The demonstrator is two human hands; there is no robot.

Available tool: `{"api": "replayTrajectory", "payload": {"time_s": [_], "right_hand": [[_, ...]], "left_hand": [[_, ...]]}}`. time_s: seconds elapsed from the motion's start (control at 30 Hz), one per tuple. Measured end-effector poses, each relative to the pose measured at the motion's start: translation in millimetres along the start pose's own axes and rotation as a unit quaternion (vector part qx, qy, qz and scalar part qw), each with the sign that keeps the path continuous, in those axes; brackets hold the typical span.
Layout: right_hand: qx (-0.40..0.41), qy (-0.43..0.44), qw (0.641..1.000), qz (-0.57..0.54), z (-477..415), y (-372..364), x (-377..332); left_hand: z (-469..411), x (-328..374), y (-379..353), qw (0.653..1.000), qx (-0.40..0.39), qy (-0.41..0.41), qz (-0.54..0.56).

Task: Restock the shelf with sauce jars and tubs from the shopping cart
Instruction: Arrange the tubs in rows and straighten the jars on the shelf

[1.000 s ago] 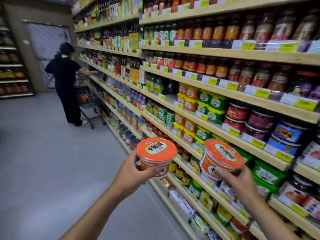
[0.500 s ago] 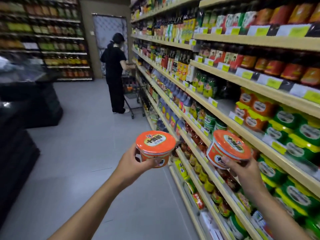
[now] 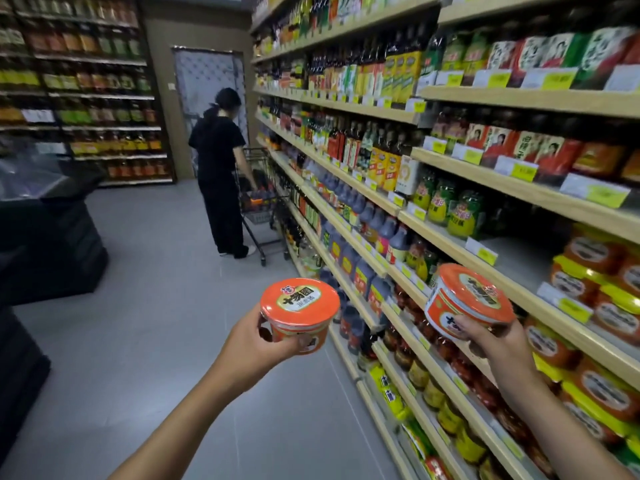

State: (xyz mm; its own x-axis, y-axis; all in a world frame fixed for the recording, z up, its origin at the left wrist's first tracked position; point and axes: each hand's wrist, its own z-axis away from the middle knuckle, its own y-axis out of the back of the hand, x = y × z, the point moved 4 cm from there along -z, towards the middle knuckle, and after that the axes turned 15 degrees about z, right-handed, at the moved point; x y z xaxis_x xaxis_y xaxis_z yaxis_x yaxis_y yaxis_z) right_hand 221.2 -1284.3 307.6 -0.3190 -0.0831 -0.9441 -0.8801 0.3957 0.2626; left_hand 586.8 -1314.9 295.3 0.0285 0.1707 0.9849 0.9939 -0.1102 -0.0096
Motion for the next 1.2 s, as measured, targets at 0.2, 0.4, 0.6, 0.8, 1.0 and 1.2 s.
{"api": "replayTrajectory", "payload": {"time_s": [0.2,0.4,0.6,0.8,1.0,1.2], "right_hand": [[0.070,-0.021,0.997,-0.002,-45,-7,4],[0.132,-0.050,0.990,0.010,-86,19,26],[0.192,-0.060,0.979,0.010,-135,46,48],[0.228,-0.080,0.969,0.047,-175,68,69],[0.261,-0.103,0.958,0.067,-197,82,81],[0.309,-0.118,0.940,0.081,-209,80,83]], "left_hand": [[-97,-20,-15,0.998,-0.054,-0.006,0.026],[-182,-39,-82,0.989,-0.138,-0.011,0.053],[-252,-49,-165,0.974,-0.216,-0.004,0.060],[-308,-57,-250,0.956,-0.286,-0.025,0.061],[-342,-67,-309,0.938,-0.337,-0.021,0.077],[-378,-79,-346,0.915,-0.391,-0.010,0.092]]}}
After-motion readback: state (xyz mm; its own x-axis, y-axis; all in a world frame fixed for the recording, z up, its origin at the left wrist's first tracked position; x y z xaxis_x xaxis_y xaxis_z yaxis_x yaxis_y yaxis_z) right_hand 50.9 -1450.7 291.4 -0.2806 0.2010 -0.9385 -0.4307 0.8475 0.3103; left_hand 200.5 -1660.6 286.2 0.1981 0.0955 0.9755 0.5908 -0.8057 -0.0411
